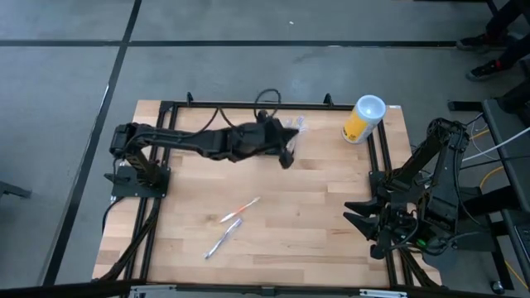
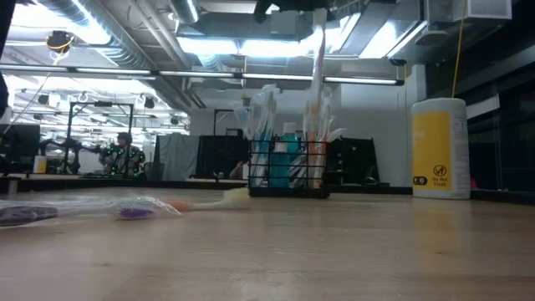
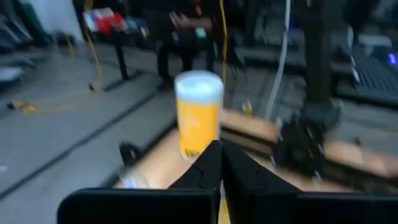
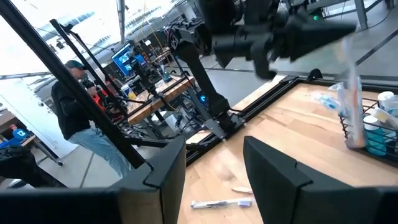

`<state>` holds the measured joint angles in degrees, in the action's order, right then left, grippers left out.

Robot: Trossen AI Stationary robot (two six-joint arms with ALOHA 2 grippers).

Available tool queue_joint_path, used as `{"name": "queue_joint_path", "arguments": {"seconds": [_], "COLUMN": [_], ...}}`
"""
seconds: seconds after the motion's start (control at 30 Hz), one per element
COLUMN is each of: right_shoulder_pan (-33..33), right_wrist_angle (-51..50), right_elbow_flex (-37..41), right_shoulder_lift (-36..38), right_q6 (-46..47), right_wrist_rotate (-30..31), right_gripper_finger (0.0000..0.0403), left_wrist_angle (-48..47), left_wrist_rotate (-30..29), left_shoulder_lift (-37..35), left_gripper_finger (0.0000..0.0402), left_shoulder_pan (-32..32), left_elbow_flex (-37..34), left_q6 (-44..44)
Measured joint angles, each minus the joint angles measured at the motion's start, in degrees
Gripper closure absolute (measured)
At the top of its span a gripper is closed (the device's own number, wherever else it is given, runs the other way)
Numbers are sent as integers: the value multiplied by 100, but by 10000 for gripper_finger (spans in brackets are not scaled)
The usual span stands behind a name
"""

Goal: Pick & Place toothbrushing station
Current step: Put the orange toothbrush into the black mesh organizer

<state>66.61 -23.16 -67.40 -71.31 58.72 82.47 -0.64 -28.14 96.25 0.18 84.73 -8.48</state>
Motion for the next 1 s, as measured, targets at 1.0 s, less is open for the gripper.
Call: {"name": "queue_joint_path", "arguments": {"seconds": [1.0], "right_shoulder_pan": [0], "right_wrist_angle": [-1], "right_elbow_flex": [0], "right_shoulder_lift": [0], "right_q6": [39], "right_wrist_rotate": [66], "right_gripper_finger": [239], "left_wrist_angle": [1913], "left_wrist_rotate": [219], "left_shoulder_lift": [850], "left_gripper_finger": [400], "left_shoulder_pan": [555], "left_elbow_flex": [-2], "left_q6": [746]}}
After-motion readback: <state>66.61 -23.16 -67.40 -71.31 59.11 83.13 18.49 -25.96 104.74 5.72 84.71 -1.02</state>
